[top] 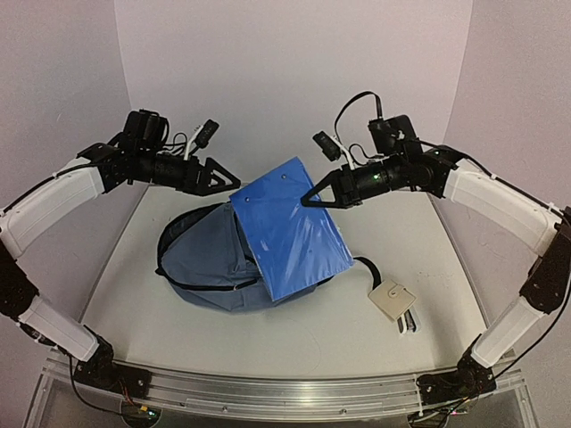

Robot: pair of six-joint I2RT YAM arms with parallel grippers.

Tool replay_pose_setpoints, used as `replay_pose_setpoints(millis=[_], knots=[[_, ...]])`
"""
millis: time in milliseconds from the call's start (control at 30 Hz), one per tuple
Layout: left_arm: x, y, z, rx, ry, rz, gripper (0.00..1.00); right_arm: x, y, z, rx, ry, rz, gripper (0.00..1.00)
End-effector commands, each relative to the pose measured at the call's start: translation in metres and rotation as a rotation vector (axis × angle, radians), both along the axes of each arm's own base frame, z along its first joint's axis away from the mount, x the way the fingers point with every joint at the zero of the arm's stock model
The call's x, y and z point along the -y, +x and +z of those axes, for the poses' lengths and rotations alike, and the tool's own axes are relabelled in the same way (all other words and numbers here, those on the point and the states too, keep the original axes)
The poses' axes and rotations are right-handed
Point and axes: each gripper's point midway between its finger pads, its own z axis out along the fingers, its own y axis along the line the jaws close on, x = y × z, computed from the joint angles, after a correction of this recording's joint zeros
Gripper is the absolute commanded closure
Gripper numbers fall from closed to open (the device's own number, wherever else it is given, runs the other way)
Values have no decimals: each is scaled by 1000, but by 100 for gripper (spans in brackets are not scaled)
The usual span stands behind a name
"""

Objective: Pack the student bag
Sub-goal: Pick up the files from the center of the board.

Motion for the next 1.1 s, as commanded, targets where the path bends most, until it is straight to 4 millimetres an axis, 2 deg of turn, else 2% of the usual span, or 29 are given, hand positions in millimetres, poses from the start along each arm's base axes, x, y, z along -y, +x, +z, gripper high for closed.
replay_pose_setpoints(millis=[0, 167, 233, 433, 767, 867, 900, 967, 1067], knots=[[23, -29, 20, 22, -45, -171, 4, -18, -28, 42, 56, 101, 130, 100], [33, -52, 18, -34, -72, -281, 3, -32, -41, 36, 38, 106, 201, 100], [34, -60, 19, -57, -88, -319, 7, -36, -43, 33, 30, 105, 219, 100], [39, -80, 14, -138, -116, -418, 36, -43, -44, 23, 9, 91, 237, 100], [36, -84, -3, -178, -84, -421, 87, -43, -33, 13, 34, 52, 179, 100], [34, -78, -4, -157, -66, -371, 98, -41, -25, 11, 57, 30, 130, 91], [33, -74, -5, -150, -55, -343, 99, -40, -21, 10, 68, 20, 105, 87], [31, -63, -7, -125, -29, -268, 100, -36, -13, 13, 96, 2, 47, 72], [20, -37, -12, -102, 18, -107, 100, -29, -3, 18, 142, -19, -38, 41]])
